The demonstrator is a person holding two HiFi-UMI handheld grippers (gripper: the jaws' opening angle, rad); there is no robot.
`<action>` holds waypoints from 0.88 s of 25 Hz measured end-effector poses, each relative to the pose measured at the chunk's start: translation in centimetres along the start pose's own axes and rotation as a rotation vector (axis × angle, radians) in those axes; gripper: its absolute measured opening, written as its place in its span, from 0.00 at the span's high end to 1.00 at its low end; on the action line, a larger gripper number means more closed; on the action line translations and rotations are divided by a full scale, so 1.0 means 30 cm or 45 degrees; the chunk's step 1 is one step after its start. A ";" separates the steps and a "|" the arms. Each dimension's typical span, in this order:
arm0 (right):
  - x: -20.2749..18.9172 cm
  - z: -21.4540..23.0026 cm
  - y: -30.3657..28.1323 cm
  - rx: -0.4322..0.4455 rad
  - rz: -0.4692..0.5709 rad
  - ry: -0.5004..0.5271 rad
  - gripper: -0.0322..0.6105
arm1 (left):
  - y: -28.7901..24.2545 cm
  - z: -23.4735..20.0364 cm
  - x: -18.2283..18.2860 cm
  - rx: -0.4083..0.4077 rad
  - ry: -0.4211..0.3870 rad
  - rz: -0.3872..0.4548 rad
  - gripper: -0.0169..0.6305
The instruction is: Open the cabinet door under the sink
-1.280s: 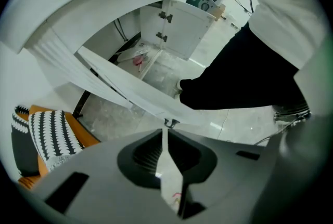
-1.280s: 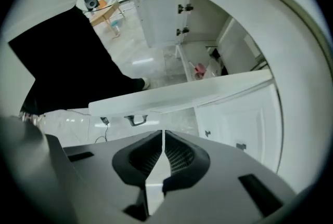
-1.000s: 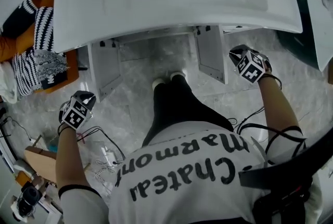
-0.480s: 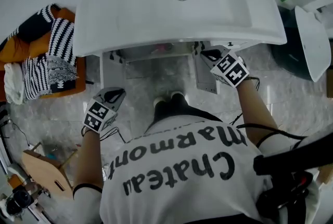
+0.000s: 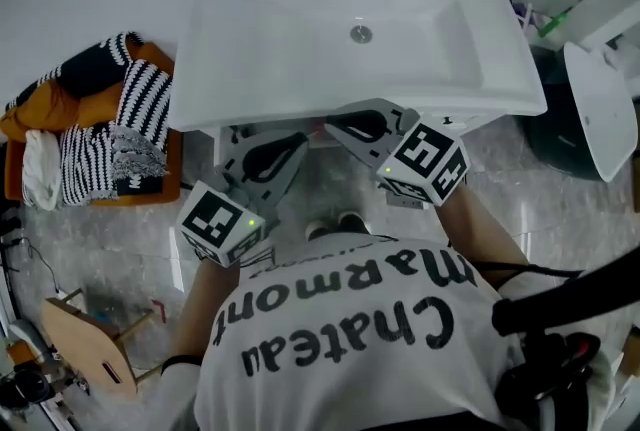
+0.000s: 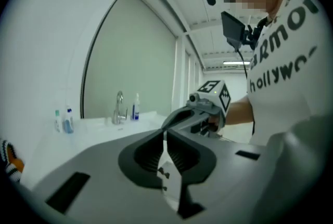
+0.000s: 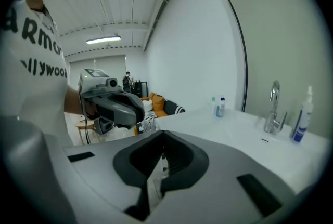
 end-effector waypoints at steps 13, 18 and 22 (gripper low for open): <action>0.115 -0.016 0.104 -0.095 0.147 -0.031 0.93 | 0.027 0.028 0.144 0.014 -0.088 0.098 0.95; 0.123 -0.002 0.109 -0.122 0.135 0.000 0.93 | 0.029 -0.011 0.130 0.053 -0.083 0.130 0.95; 0.119 0.003 0.111 -0.126 0.136 0.011 0.93 | 0.028 -0.010 0.125 0.073 -0.079 0.120 0.95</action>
Point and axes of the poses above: the fingertips, and each gripper's own axes: y backward along the fingers, z to its right, x out of its top, the point moved 10 cm from there along y, backward along the fingers, and after that the axes turned 11 degrees about -z, right-handed, at the moved point
